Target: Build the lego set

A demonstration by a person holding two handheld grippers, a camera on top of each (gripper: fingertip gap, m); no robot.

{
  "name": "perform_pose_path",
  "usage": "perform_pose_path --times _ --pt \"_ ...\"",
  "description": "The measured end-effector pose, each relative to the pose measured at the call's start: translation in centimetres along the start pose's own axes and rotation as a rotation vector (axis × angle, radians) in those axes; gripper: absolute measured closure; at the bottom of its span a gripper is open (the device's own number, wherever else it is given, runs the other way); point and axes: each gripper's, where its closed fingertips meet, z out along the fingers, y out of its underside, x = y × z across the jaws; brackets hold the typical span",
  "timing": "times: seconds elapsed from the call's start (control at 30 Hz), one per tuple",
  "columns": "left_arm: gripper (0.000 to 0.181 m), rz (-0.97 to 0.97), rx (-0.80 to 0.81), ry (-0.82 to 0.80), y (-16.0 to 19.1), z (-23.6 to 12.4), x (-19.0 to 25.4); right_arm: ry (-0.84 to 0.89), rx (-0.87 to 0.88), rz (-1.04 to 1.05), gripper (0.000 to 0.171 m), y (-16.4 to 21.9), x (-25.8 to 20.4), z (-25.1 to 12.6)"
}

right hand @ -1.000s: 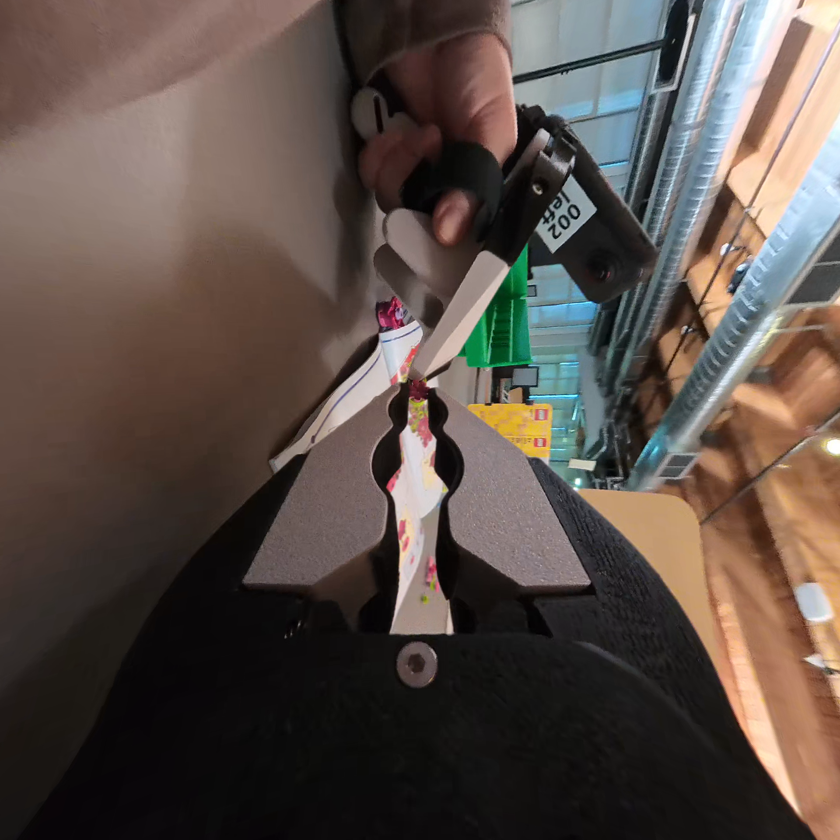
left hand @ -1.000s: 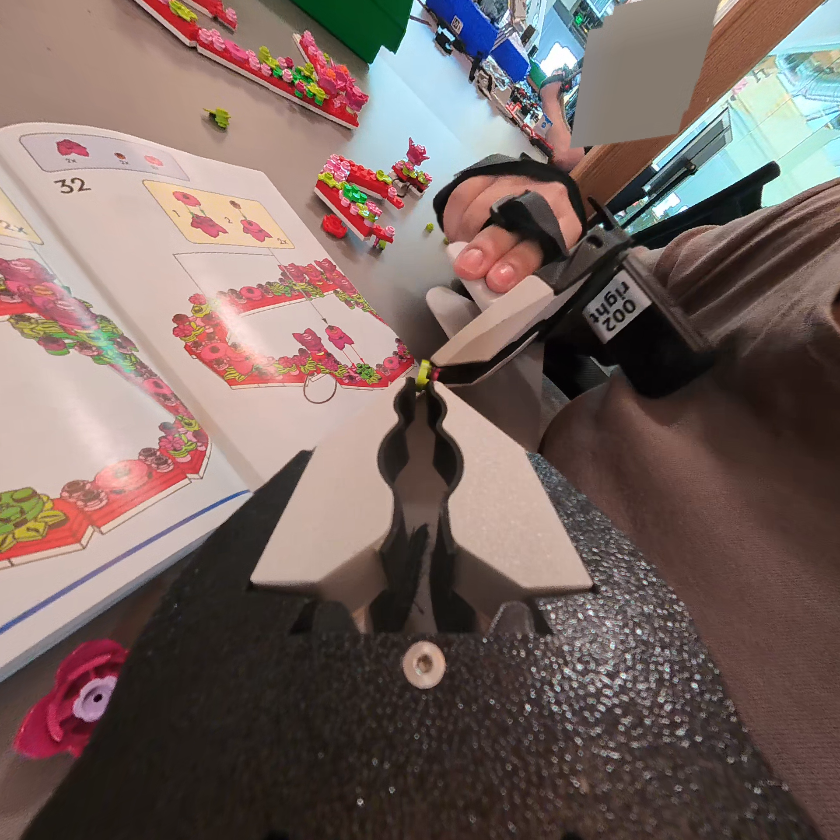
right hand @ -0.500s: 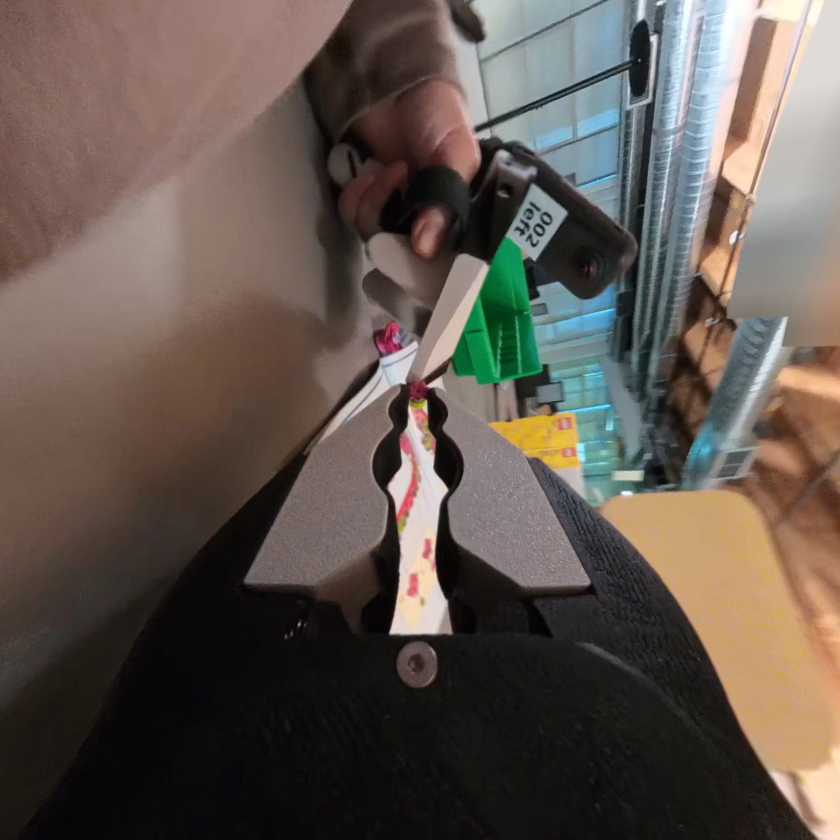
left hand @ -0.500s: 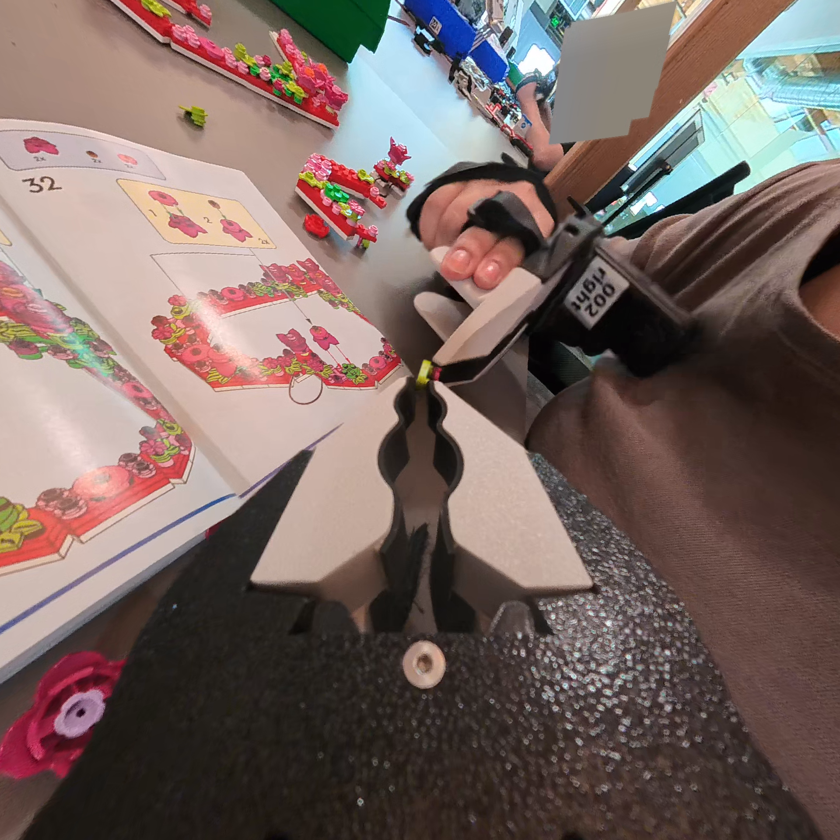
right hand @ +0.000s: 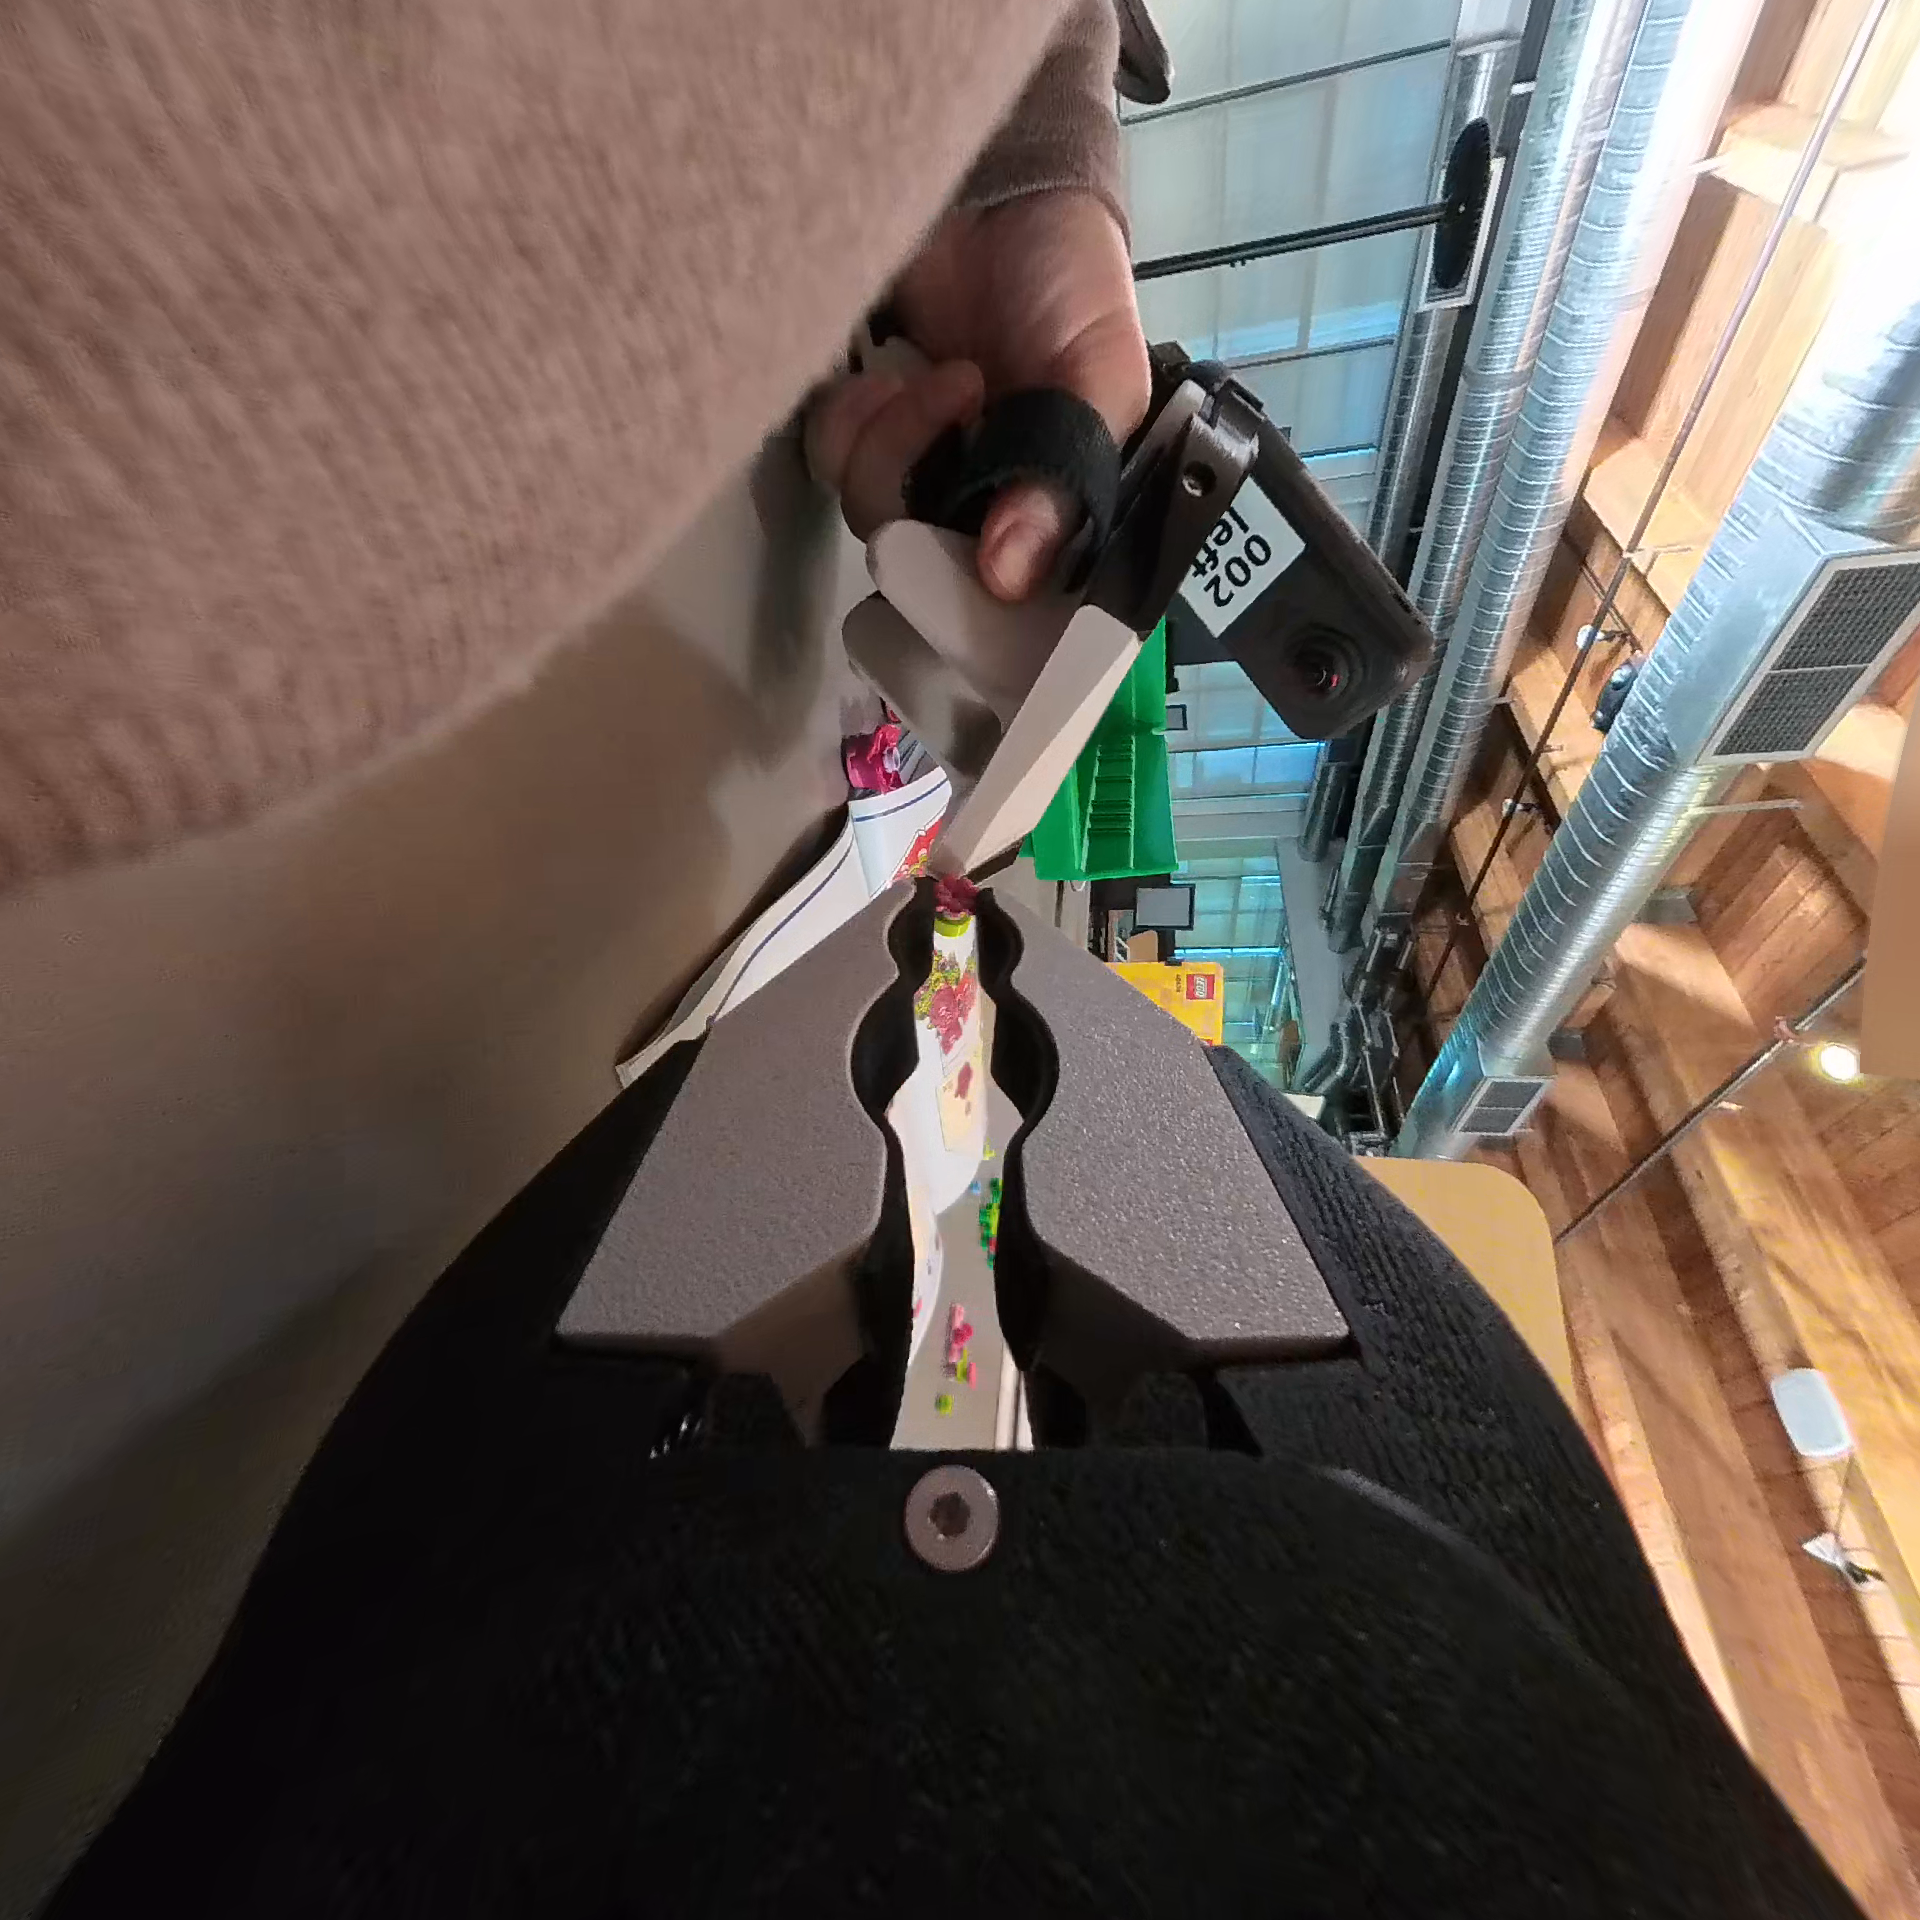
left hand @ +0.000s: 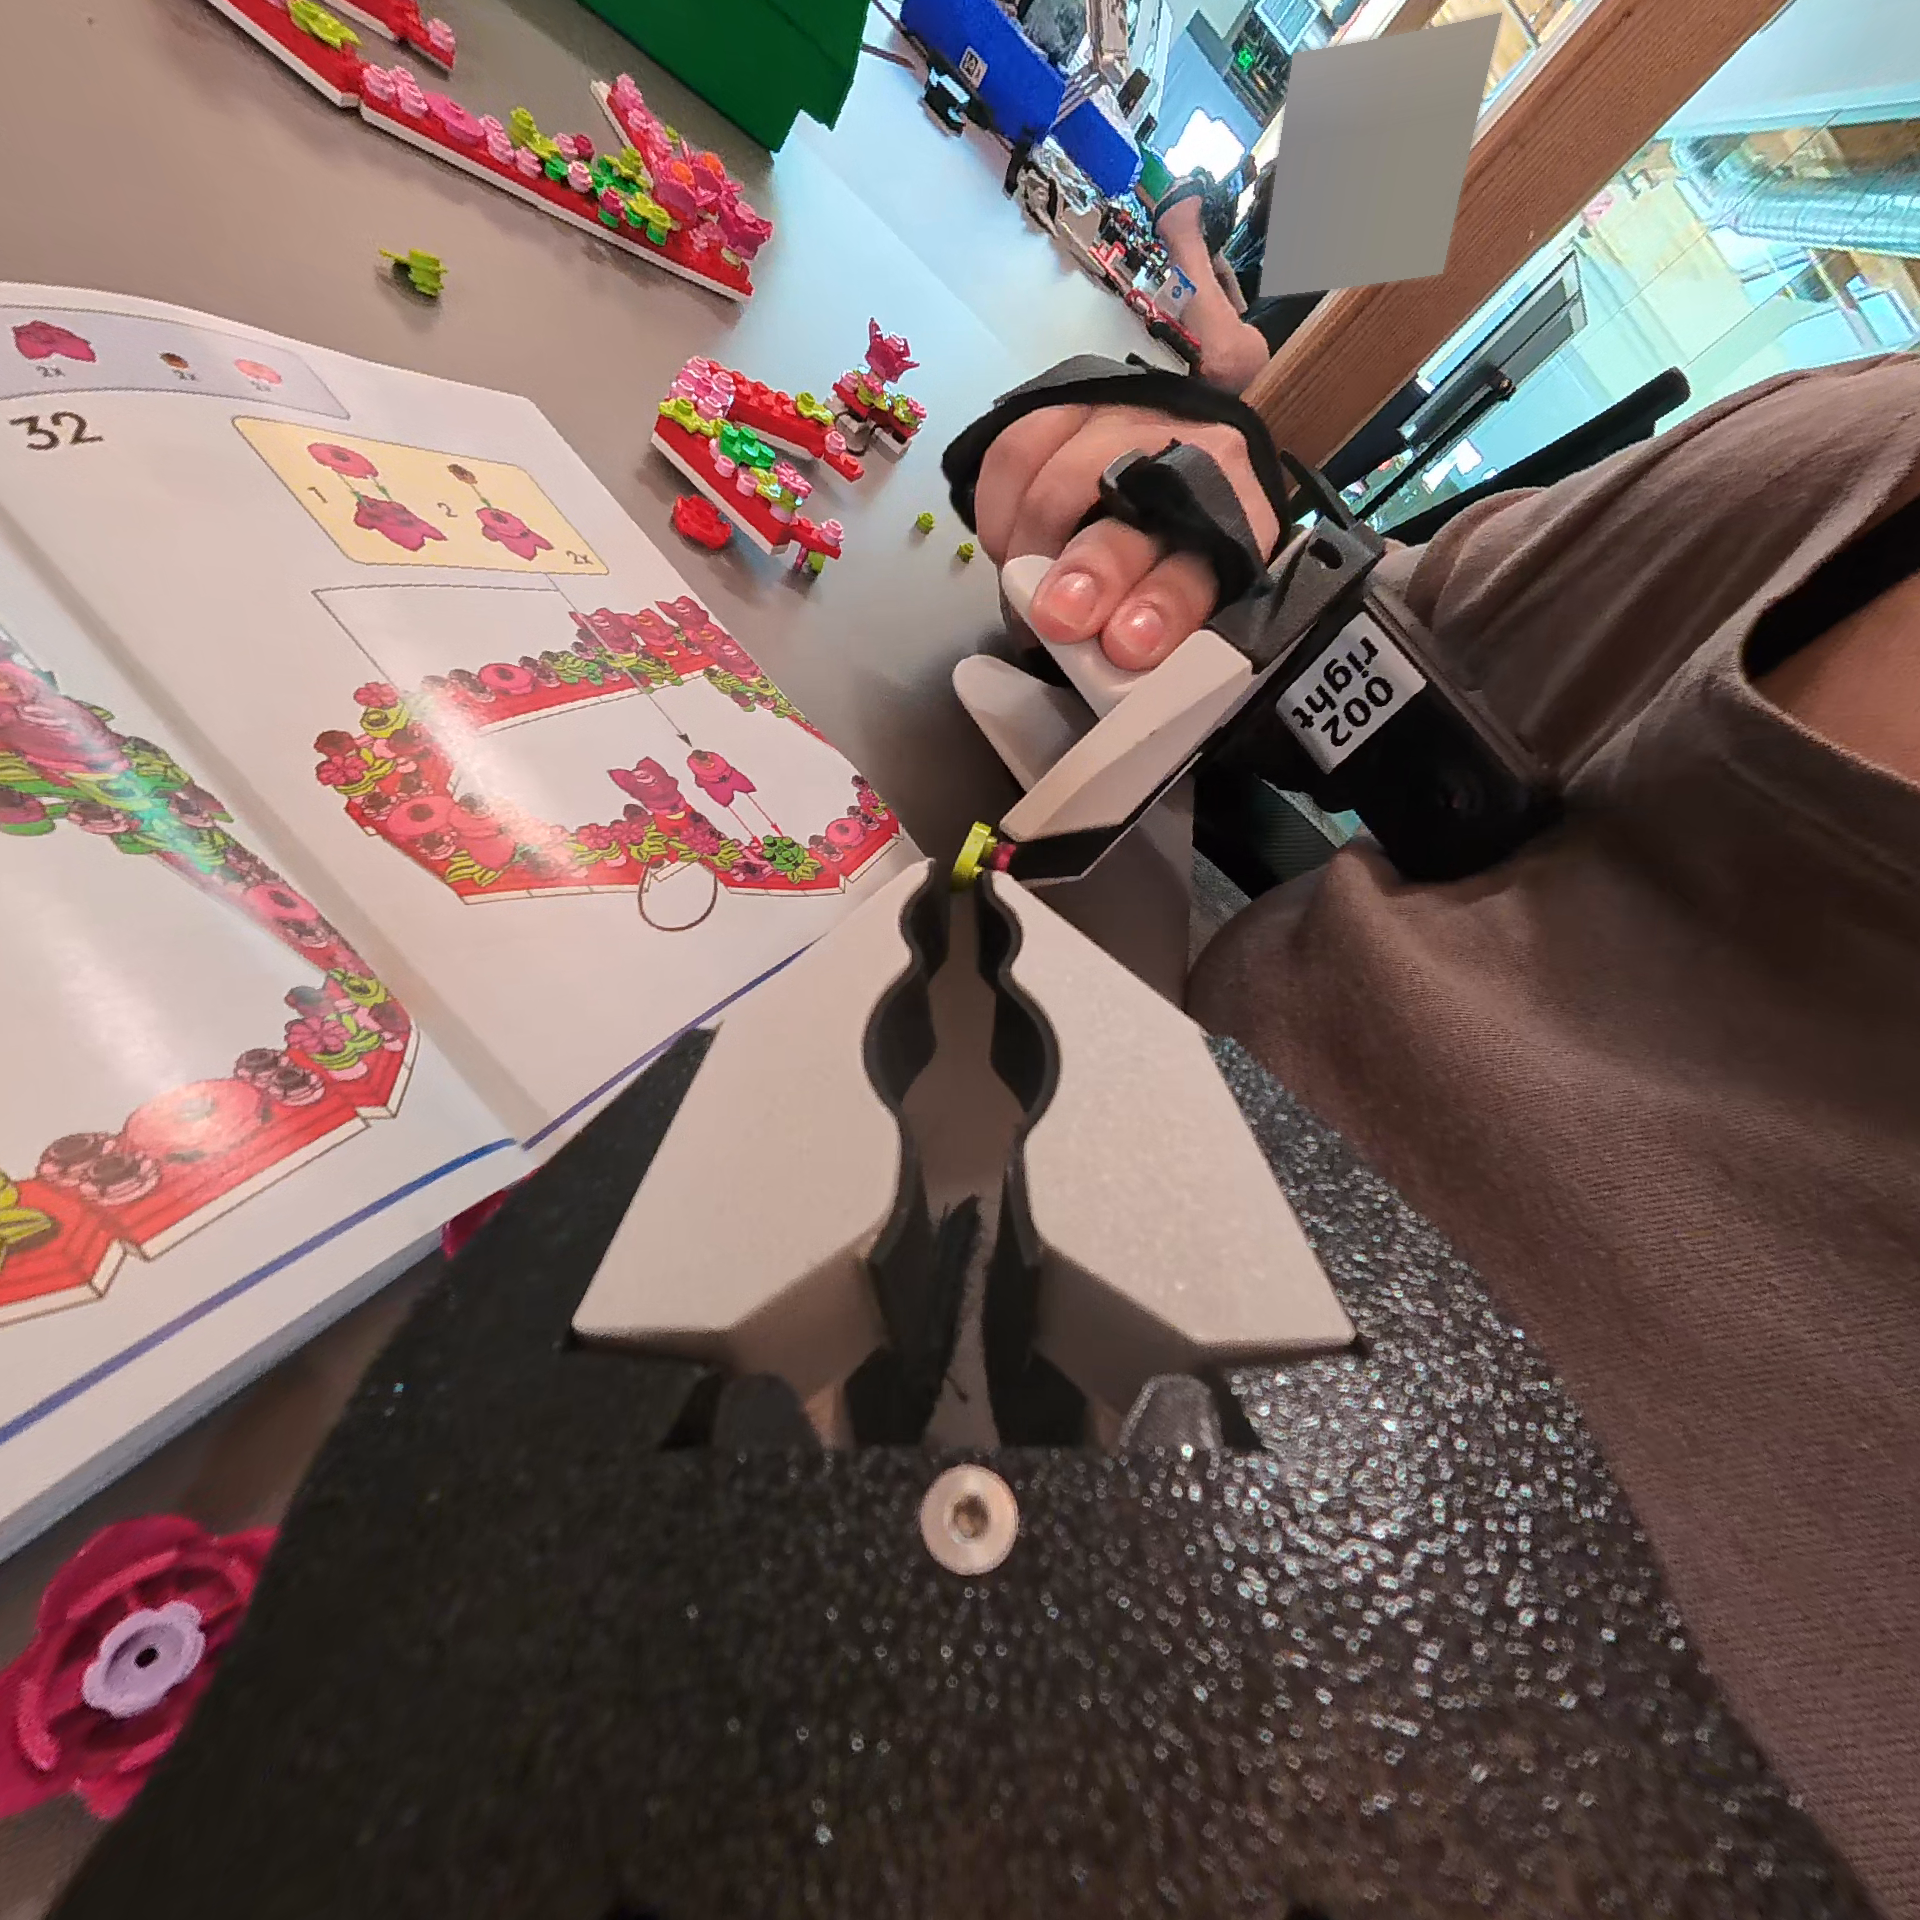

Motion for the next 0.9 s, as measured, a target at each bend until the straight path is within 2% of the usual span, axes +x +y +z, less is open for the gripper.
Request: perform_pose_path --times 0.13,0.2,0.5,0.6,0.77,0.83,0.9 --pt "0.179 0.003 0.002 -0.009 0.0 0.0 -0.1 -0.004 0.005 0.015 0.166 0.2 0.0 0.0" --pt "0.179 0.017 0.004 -0.032 -0.1 0.0 -0.3 -0.025 0.024 0.106 0.165 0.4 0.0 0.1" --pt "0.179 0.140 0.083 -0.074 -1.5 -0.5 0.0 -0.196 0.170 0.941 0.165 1.0 1.7 0.2" --pt "0.179 0.213 0.114 -0.115 -2.2 -0.8 0.2 -0.225 0.203 1.133 0.166 1.2 2.6 0.2" --pt "0.179 0.285 0.128 -0.196 -2.6 -0.8 0.0 -0.275 0.242 1.339 0.171 1.4 3.1 0.1" --pt "0.179 0.293 0.132 -0.211 -2.7 -0.9 0.0 -0.267 0.233 1.328 0.171 1.5 3.1 0.2" --pt "0.179 0.311 0.126 -0.241 -2.6 -0.8 -0.3 -0.244 0.189 1.228 0.171 1.6 2.8 0.3"
